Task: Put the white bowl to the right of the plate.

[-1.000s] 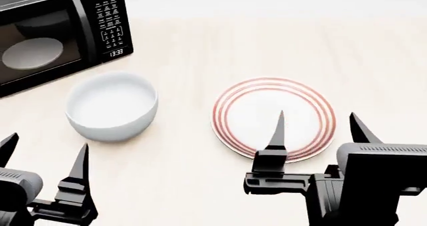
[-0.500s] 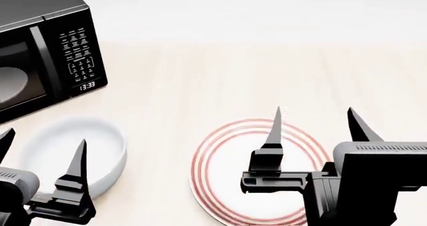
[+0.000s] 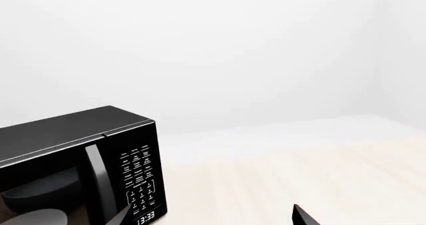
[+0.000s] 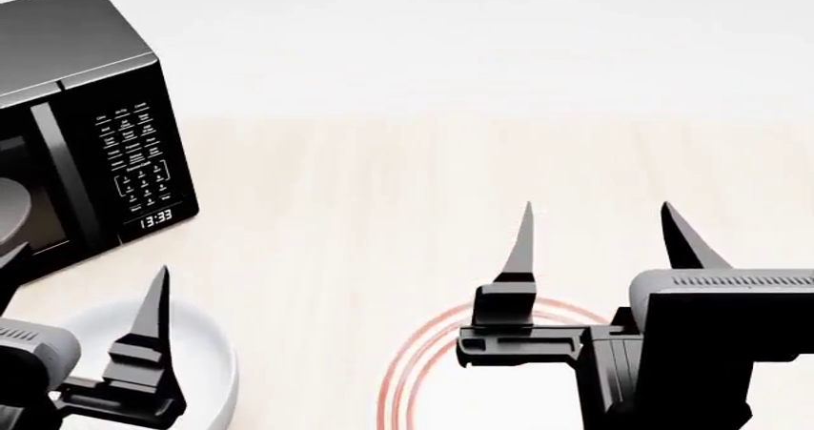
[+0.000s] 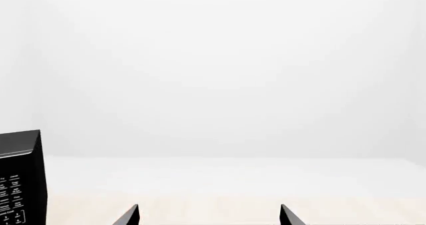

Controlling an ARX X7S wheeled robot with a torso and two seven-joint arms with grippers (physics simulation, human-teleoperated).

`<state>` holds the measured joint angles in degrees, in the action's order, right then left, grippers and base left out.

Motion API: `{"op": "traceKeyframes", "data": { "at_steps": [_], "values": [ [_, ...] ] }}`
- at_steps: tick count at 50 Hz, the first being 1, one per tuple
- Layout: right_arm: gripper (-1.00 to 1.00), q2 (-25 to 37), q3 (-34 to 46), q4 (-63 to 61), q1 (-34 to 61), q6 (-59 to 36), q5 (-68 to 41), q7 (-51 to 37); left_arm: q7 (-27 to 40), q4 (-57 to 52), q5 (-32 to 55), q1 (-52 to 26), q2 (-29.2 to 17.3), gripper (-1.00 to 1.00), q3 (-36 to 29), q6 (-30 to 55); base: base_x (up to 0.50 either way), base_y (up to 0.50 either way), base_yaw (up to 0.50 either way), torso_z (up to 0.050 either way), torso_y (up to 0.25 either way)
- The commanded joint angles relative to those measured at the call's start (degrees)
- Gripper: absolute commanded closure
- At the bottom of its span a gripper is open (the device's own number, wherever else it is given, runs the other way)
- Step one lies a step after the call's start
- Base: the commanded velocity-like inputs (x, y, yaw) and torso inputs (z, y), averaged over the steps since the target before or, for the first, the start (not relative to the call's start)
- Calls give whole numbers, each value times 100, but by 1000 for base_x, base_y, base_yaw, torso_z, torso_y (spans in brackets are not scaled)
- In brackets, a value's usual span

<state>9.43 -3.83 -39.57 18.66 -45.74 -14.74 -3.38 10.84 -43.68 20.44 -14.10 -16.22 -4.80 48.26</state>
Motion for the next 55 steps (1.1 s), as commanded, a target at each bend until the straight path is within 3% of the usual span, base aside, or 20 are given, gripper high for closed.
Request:
{"op": "traceKeyframes", "data": {
  "at_steps": [1, 2, 7, 10, 15, 23, 26, 29, 34, 35, 37, 38, 41, 42, 48, 55],
  "values": [
    [-100, 48, 137, 159, 159, -410, 64, -219, 19, 29, 5, 11, -26, -100, -44, -45, 312, 188, 0, 0, 0],
    [-100, -90, -118, 275, 286, -784, -282, -122, 17, 36, 4, 22, -31, -100, -40, -62, 0, 0, 0, 0, 0],
    [-100, -123, -43, 215, 534, -1176, -9, -617, 14, 92, 3, 58, -57, -100, -1, -133, 0, 0, 0, 0, 0],
    [-100, 12, 397, 207, 903, -1839, 509, -1219, -1, 154, 10, 123, -82, -100, 75, -217, 0, 0, 0, 0, 0],
    [-100, 223, 907, -84, 1132, -2304, 601, -1283, -24, 233, 12, 221, -168, -100, 238, -341, 0, 0, 0, 0, 0],
    [-100, 61, 724, -167, 1765, -2941, -45, -683, -126, 383, -52, 461, -382, -100, 519, -703, 0, 0, 0, 0, 0],
    [-100, -110, 510, -187, 2151, -3683, -418, -392, -196, 541, -69, 555, -447, -100, 645, -905, 0, 0, 0, 0, 0],
    [-100, -256, 454, -117, 2531, -4245, -580, -352, -274, 645, -82, 701, -526, -100, 783, -1113, 0, 0, 0, 0, 0],
    [-100, -501, 400, 140, 2946, -4408, -758, -439, -397, 968, -72, 931, -559, -100, 1067, -1549, 0, 0, 0, 0, 0],
    [-100, -481, 331, 321, 3034, -4423, -1174, -763, -406, 1007, -82, 977, -569, -100, 1110, -1610, 0, 0, 0, 0, 0],
    [-100, -218, 124, 933, 3321, -4423, -2893, -2482, -425, 1075, -75, 1077, -581, -100, 1213, -1714, 0, 0, 0, 0, 0],
    [-100, -160, 141, 1005, 3402, -4417, -3753, -2852, -418, 1085, -86, 1081, -596, -100, 1225, -1714, 0, 0, 0, 0, 0],
    [-100, -113, 414, 1177, 3669, -4410, -4671, -3594, -368, 924, -37, 1154, -645, -100, 1351, -1629, 0, 0, 0, 0, 0],
    [-100, -133, 536, 1455, 3821, -4417, -5215, -4259, -360, 879, -19, 1183, -660, -100, 1400, -1622, 0, 0, 0, 0, 0],
    [-100, -415, 854, 1830, 4232, -4350, -6473, -5840, -357, 854, 15, 1330, -719, -100, 1574, -1657, 0, 0, 0, 0, 0],
    [-100, -625, 1143, 2223, 4581, -4197, -7211, -6662, -347, 903, 49, 1444, -708, -100, 1736, -1761, 0, 0, 0, 0, 0]
  ]
}}
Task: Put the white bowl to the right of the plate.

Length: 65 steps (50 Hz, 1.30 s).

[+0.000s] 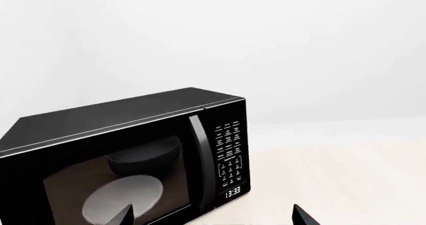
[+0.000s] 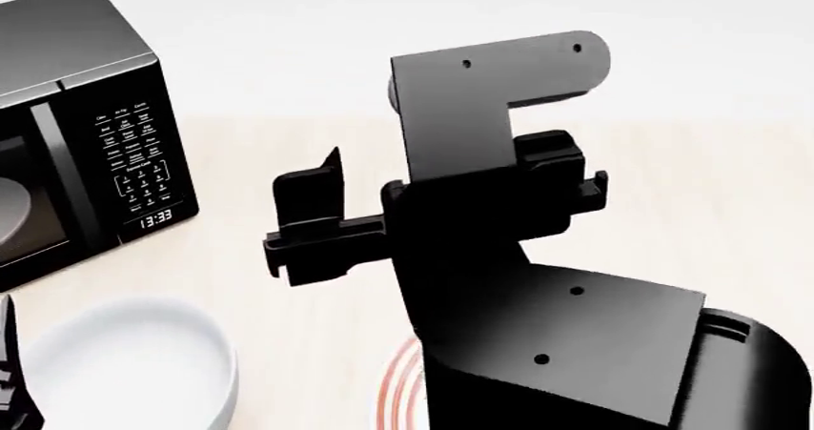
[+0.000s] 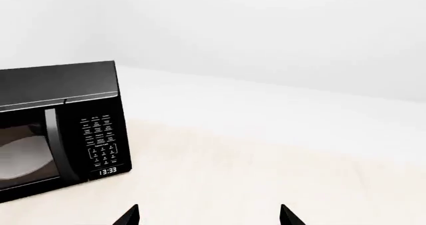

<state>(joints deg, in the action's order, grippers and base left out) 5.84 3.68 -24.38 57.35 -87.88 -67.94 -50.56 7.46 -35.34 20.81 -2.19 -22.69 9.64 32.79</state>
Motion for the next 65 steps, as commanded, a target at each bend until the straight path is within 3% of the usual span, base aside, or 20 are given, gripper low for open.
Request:
{"op": "traceKeyframes", "data": {
  "at_steps": [1, 19, 34, 65],
  "values": [
    [-100, -280, 441, 762, 741, 38, -1936, -2018, -23, 112, 10, 276, -51, -100, 303, -259, 0, 0, 0, 0, 0],
    [-100, -517, 1995, 2249, 1419, 990, -2259, -2409, 178, 76, 429, 642, -79, -100, 1547, -307, 0, 0, 0, 0, 0],
    [-100, -540, 3115, 3737, 2076, 2042, -3040, -2309, 221, 53, 529, 749, -95, -100, 1861, -339, 0, 0, 0, 0, 0],
    [-100, -559, 5265, 5241, 2754, 3238, -4114, -1445, 237, 33, 650, 806, -111, -100, 2016, -356, 0, 0, 0, 0, 0]
  ]
}}
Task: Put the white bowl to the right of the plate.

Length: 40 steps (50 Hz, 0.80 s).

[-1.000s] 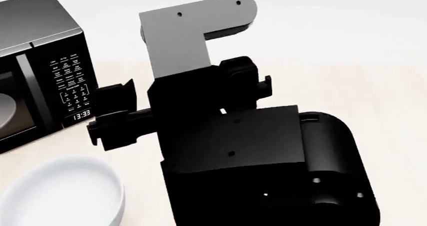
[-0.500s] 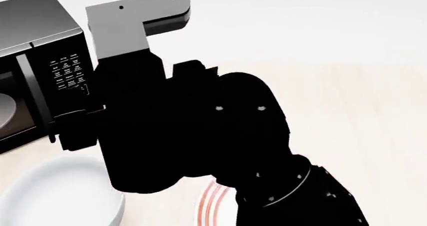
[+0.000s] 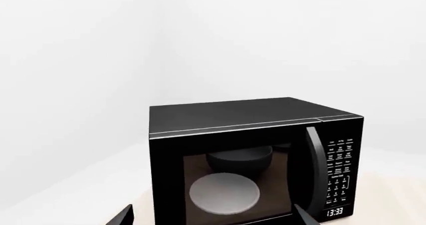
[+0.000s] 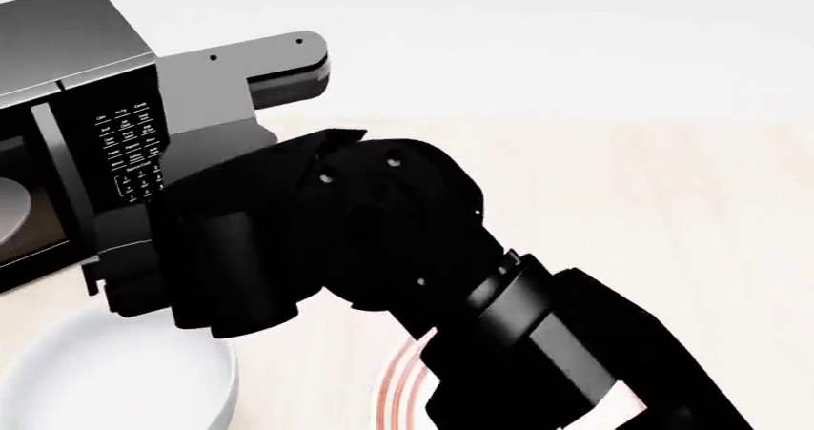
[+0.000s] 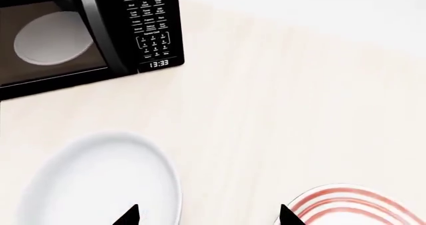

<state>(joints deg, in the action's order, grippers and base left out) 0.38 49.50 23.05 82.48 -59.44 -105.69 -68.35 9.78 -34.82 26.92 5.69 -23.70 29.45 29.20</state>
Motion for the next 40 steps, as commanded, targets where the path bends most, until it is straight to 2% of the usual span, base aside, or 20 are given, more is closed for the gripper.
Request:
{"op": "traceKeyframes", "data": {
  "at_steps": [1, 8, 17, 21, 40],
  "values": [
    [-100, -18, 774, 565, 269, 468, -380, 354, 6, -13, 33, 17, -11, -100, 29, -2, 0, 0, 0, 0, 0],
    [-100, -31, 1648, 1215, 448, 1221, -1410, 821, 2, -1, 25, 16, -17, -100, 2, -19, 0, 0, 0, 0, 0],
    [-100, -36, 3519, 1719, 857, 2195, -2752, 1621, 3, -25, 37, 36, -23, -100, 3, -30, 0, 0, 0, 0, 0],
    [-100, -37, 4066, 1715, 937, 2433, -3082, 1758, 3, -48, 49, 55, -25, -100, 18, -34, 0, 0, 0, 0, 0],
    [-100, -37, 4217, 1316, 563, 2509, -2744, 1645, 3, -45, 54, 66, -34, -100, -2, -75, 0, 0, 0, 0, 0]
  ]
}}
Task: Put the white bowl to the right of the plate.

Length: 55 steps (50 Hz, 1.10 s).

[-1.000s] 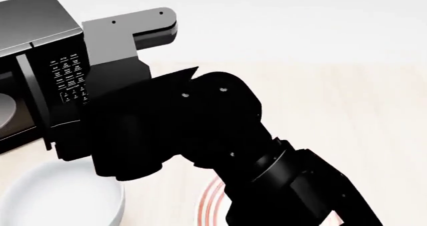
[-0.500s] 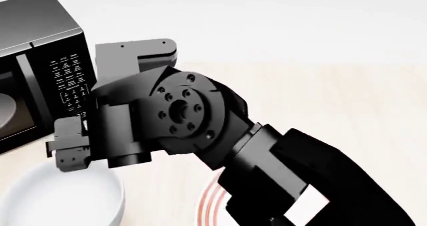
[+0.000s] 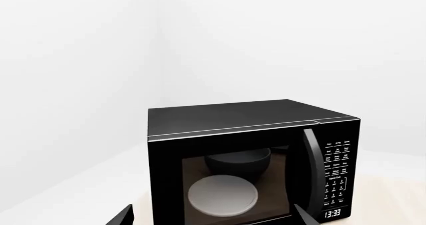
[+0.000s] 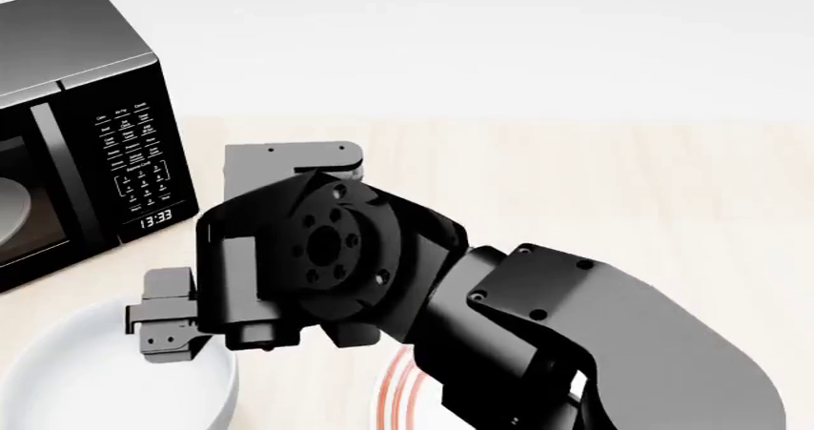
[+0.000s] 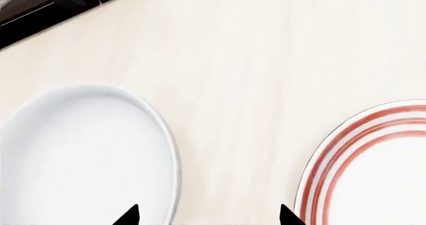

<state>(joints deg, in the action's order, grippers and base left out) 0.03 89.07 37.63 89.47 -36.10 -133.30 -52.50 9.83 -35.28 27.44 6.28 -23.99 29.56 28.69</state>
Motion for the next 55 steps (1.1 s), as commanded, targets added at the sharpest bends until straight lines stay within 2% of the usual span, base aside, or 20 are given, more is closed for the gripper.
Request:
{"op": "traceKeyframes", "data": {
  "at_steps": [1, 18, 27, 41, 45, 55],
  "values": [
    [-100, -2, 266, -191, -161, 187, 63, 37, 1, 1, -4, 5, -7, -100, -22, -24, 0, 0, 0, 0, 0],
    [-100, -2, 230, -650, -273, 433, 327, 215, 0, 9, -3, 12, -22, -100, -64, -42, 0, 0, 0, 0, 0],
    [-100, -2, 220, -605, -290, 942, 144, 342, 4, 17, -36, 1, -35, -100, -130, -56, 0, 0, 0, 0, 0],
    [-100, -2, 225, -451, -503, 1197, 269, 446, 1, -28, 6, 46, -44, -100, -84, -75, 0, 0, 0, 0, 0],
    [-100, -2, 225, -351, -617, 1634, 243, 330, -2, -31, 5, 49, -47, -100, -95, -84, 0, 0, 0, 0, 0],
    [-100, -3, 235, -410, -833, 1767, 557, 193, -7, -46, 22, 73, -48, -100, -88, -105, 0, 0, 0, 0, 0]
  ]
}}
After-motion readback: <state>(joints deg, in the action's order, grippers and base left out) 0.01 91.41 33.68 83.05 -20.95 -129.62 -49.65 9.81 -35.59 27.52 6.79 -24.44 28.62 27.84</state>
